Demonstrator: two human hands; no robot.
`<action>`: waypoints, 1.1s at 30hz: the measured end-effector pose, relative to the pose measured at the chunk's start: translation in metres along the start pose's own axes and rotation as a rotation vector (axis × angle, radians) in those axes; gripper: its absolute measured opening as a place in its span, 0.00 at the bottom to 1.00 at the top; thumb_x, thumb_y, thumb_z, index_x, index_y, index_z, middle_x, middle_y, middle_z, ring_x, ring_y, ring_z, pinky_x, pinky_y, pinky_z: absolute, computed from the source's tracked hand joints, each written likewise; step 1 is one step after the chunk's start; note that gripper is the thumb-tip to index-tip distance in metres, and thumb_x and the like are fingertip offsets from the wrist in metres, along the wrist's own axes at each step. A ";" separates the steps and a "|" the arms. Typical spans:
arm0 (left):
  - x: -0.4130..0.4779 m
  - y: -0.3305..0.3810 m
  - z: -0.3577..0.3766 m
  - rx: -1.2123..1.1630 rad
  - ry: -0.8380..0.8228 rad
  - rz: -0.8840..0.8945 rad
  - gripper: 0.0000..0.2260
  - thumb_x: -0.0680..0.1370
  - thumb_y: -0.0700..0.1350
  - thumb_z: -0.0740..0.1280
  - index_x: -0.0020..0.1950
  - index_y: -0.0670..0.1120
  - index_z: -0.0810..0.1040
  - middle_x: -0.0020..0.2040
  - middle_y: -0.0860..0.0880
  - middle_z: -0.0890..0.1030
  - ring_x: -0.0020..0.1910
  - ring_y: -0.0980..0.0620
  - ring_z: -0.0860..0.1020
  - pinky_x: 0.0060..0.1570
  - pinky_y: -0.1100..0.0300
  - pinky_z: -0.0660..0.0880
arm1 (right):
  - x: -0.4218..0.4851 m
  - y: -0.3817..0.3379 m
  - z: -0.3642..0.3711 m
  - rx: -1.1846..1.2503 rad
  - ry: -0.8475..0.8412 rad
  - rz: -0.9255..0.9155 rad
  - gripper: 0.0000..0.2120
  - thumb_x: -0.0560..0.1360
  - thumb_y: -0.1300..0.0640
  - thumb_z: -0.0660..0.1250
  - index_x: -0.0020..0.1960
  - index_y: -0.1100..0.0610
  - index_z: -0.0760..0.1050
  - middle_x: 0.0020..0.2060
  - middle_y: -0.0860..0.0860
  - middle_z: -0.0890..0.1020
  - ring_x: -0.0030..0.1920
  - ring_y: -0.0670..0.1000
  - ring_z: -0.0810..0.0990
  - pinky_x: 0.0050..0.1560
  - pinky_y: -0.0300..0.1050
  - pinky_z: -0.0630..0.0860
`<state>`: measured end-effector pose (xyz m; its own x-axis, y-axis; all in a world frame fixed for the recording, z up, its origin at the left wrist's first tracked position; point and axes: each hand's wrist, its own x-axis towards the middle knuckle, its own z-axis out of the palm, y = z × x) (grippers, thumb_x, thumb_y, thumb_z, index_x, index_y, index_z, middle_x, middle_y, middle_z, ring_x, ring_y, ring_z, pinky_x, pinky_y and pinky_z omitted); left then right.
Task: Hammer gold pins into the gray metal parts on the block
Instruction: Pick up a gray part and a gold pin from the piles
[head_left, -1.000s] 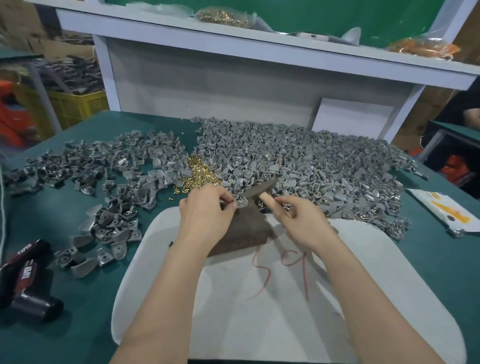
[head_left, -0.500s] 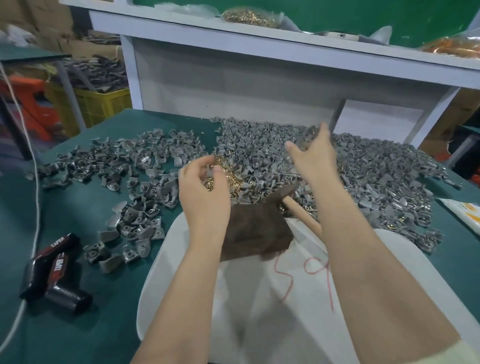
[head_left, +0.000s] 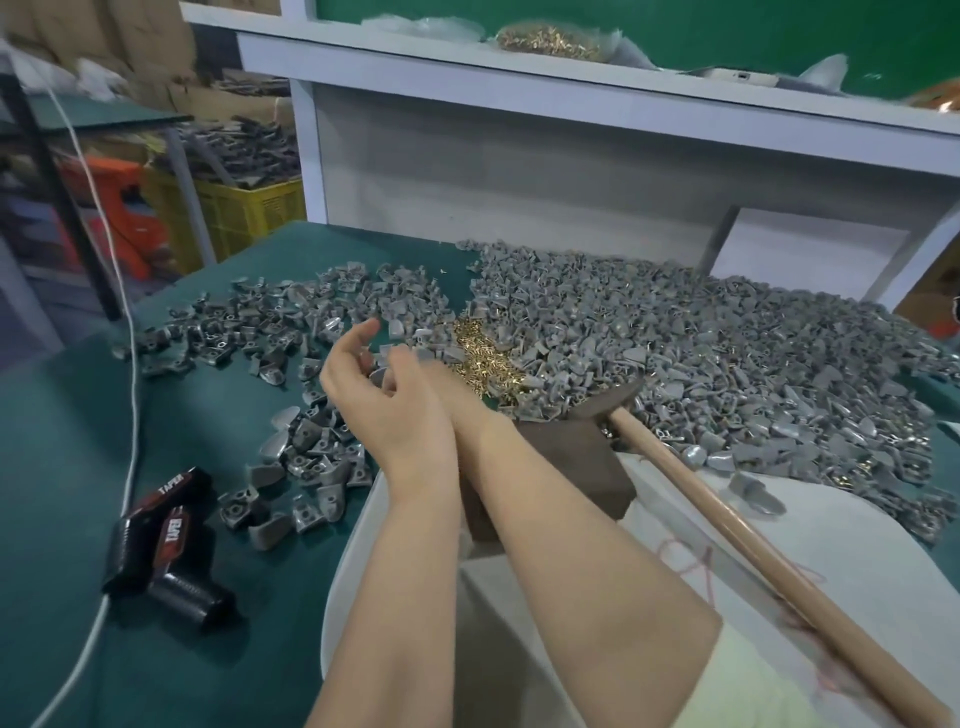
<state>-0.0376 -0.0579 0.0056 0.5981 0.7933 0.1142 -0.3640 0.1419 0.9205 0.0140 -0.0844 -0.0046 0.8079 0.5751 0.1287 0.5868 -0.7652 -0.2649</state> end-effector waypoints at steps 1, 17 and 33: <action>0.000 0.000 0.000 -0.005 -0.017 -0.021 0.14 0.77 0.35 0.60 0.50 0.54 0.74 0.60 0.48 0.72 0.53 0.55 0.72 0.46 0.74 0.69 | 0.001 0.001 -0.005 0.009 0.026 -0.032 0.09 0.78 0.58 0.58 0.49 0.59 0.76 0.43 0.55 0.80 0.35 0.49 0.74 0.31 0.38 0.68; -0.002 -0.003 0.003 -0.186 -0.247 -0.269 0.07 0.79 0.36 0.64 0.55 0.43 0.76 0.45 0.48 0.82 0.41 0.58 0.82 0.47 0.67 0.77 | -0.031 0.052 -0.060 0.242 0.206 0.255 0.16 0.76 0.62 0.64 0.62 0.51 0.75 0.52 0.48 0.81 0.50 0.48 0.80 0.57 0.43 0.76; -0.008 -0.006 0.008 -0.155 -0.193 -0.211 0.06 0.78 0.38 0.65 0.47 0.50 0.76 0.41 0.52 0.80 0.39 0.59 0.79 0.46 0.66 0.76 | 0.023 0.049 -0.004 -0.023 -0.170 0.430 0.12 0.78 0.56 0.60 0.59 0.56 0.75 0.55 0.53 0.80 0.54 0.55 0.78 0.55 0.45 0.75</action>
<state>-0.0352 -0.0698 0.0023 0.7907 0.6121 0.0096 -0.3136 0.3915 0.8651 0.0616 -0.1104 -0.0106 0.9591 0.2416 -0.1472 0.2026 -0.9498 -0.2385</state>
